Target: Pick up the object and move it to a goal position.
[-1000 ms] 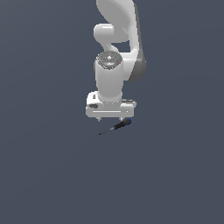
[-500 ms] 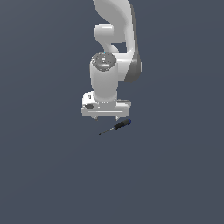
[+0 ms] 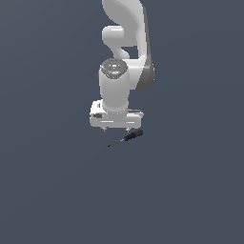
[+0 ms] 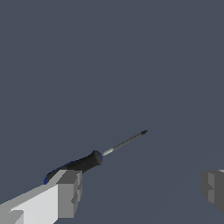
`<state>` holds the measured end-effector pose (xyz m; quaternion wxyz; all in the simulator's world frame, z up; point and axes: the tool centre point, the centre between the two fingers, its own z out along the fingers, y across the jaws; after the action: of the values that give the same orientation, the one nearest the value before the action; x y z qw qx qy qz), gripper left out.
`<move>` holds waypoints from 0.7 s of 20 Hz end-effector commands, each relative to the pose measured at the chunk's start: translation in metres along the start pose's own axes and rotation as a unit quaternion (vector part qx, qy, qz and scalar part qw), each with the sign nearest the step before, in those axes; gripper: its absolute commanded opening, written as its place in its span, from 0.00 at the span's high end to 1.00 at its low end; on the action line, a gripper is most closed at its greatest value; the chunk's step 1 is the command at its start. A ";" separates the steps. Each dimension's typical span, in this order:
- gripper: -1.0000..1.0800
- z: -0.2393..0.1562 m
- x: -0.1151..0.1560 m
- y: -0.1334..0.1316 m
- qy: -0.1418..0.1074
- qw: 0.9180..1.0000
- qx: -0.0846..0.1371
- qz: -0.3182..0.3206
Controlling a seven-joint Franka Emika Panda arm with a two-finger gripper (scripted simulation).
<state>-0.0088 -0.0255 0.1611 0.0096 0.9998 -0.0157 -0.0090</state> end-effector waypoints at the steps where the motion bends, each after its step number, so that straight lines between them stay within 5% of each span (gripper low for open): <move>1: 0.04 0.003 -0.001 -0.002 0.000 1.000 0.001 0.014; 14: 0.04 0.030 -0.009 -0.018 0.000 0.988 0.008 0.154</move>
<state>-0.0167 -0.0102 0.1349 0.0034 0.9887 -0.1498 -0.0073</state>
